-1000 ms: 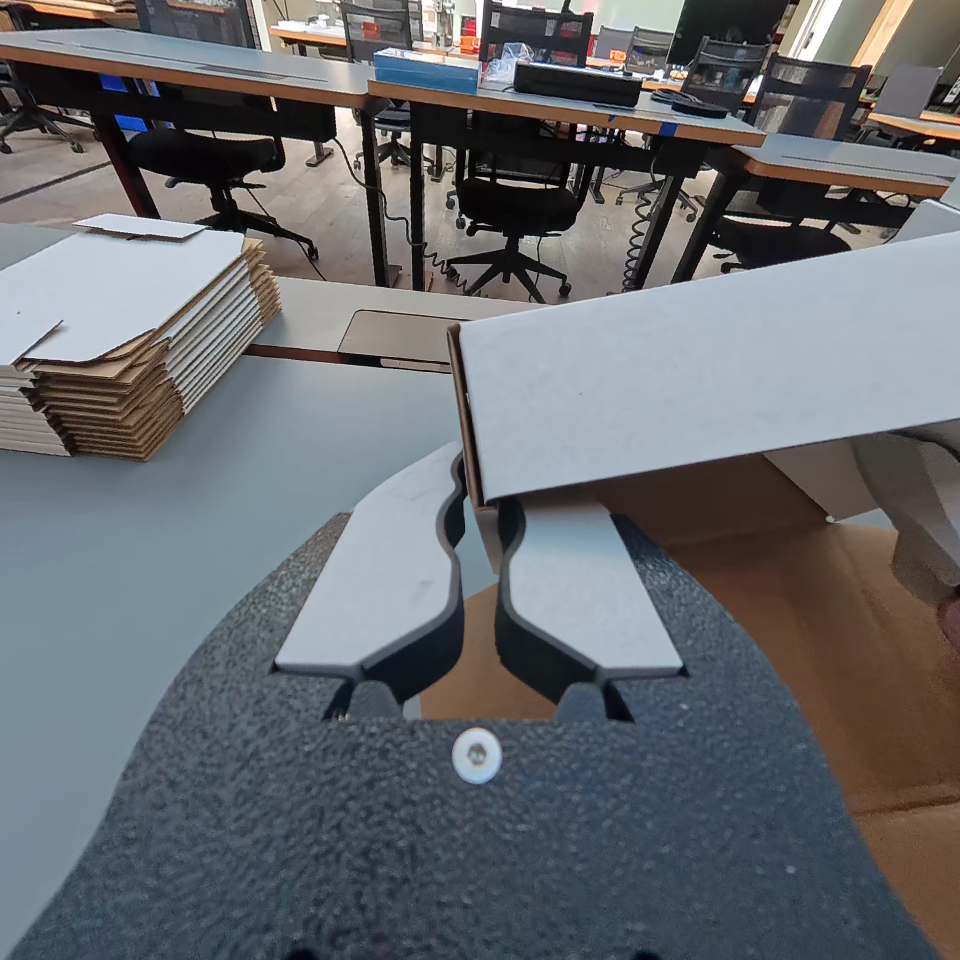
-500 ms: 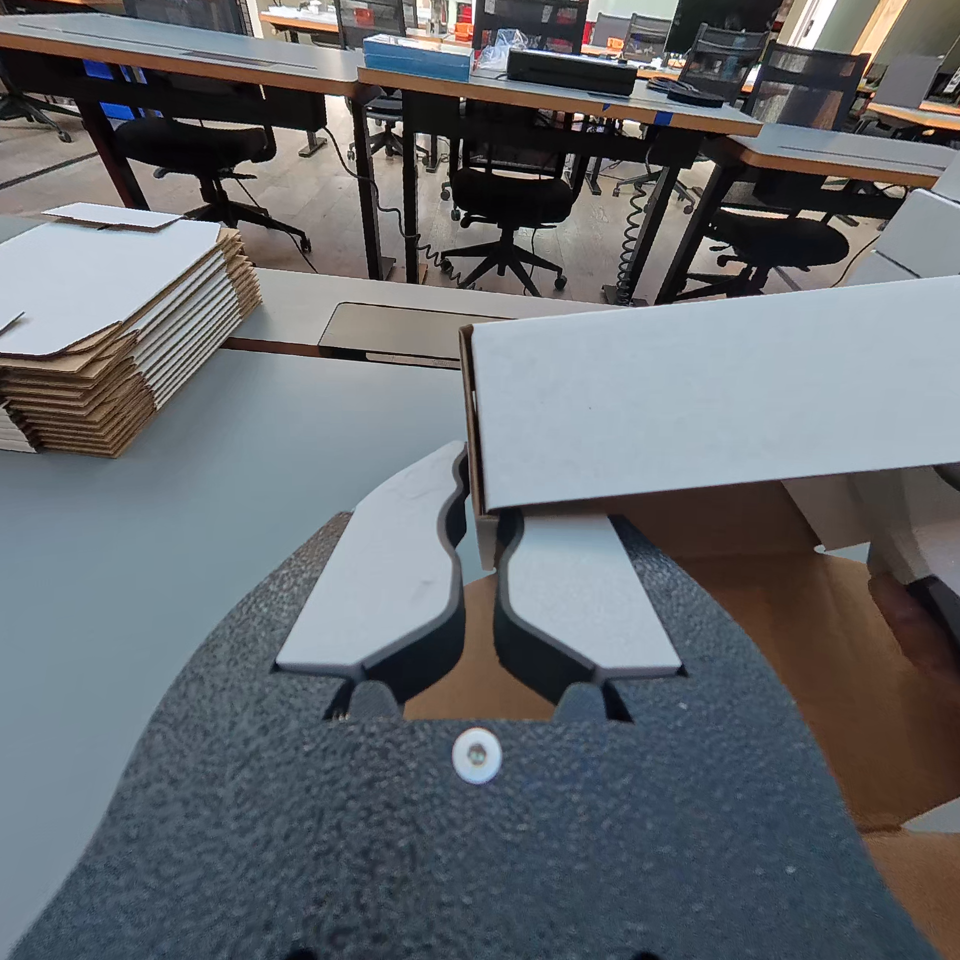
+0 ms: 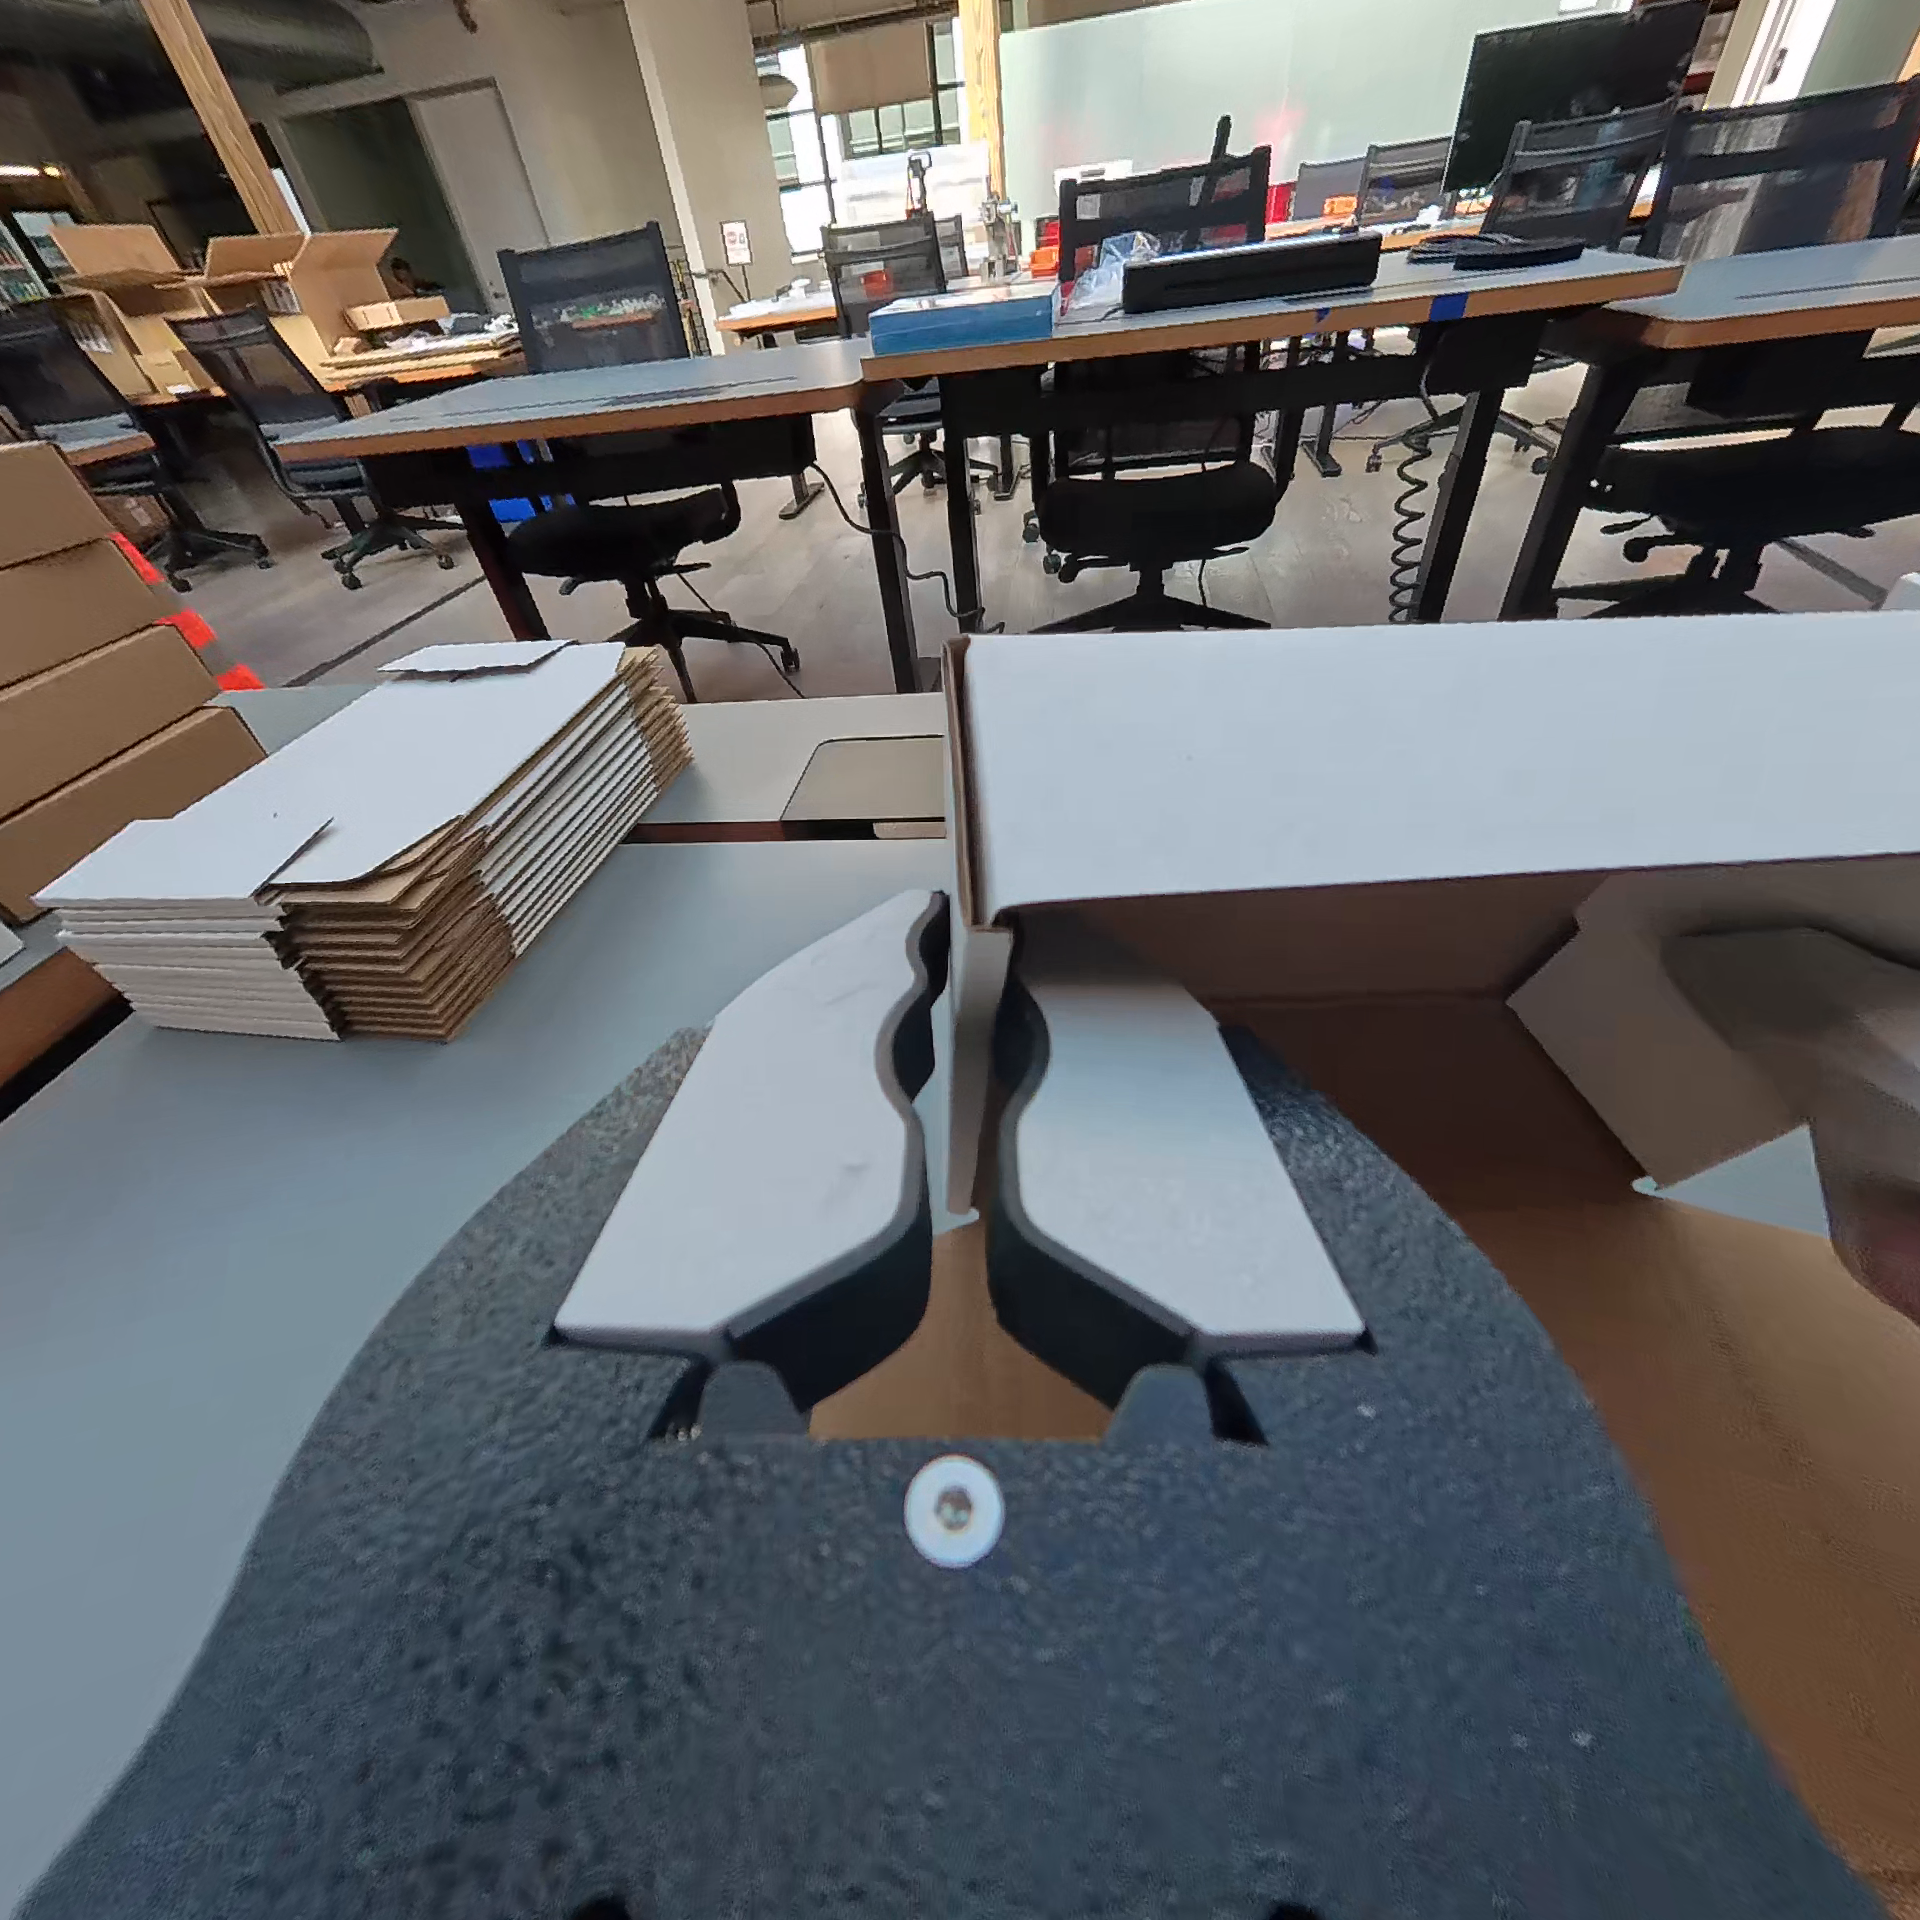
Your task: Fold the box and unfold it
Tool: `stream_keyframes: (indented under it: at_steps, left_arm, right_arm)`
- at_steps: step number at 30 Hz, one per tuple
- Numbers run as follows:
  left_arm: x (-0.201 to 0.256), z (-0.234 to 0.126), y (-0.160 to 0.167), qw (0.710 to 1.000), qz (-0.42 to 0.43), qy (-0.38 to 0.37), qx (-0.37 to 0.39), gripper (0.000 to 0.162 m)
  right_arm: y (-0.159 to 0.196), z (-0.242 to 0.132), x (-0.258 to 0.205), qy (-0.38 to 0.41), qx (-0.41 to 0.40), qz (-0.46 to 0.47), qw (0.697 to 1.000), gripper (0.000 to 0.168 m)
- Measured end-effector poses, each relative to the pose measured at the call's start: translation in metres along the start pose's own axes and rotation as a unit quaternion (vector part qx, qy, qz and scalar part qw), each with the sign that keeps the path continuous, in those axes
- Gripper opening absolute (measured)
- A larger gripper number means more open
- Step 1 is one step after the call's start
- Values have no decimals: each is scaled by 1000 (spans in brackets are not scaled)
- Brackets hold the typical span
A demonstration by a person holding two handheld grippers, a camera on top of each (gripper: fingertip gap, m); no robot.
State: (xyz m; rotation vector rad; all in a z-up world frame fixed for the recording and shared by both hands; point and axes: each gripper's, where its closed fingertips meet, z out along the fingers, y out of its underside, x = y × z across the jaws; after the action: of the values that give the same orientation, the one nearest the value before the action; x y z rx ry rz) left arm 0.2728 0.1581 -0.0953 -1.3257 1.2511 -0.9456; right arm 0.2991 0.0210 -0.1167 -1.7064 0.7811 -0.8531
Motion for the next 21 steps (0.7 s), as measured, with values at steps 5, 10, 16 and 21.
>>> stream_keyframes:
  at_steps: [5, 10, 16, 21]
  left_arm:
    - [23, -3, -7, 999, -36, 23, 19, 6]
    - [32, -5, -23, 998, -38, 20, 36, 4]
    - [28, -1, -22, 998, -45, 15, 36, 4]
    - [27, -3, -15, 998, -45, 18, 29, 5]
  right_arm:
    - [-36, -23, 31, 116, 120, -10, 986, 11]
    - [-34, -35, 41, 179, 180, 58, 965, 5]
    - [-37, -28, 40, 184, 170, 71, 966, 5]
    - [-37, -29, 37, 184, 168, 41, 968, 5]
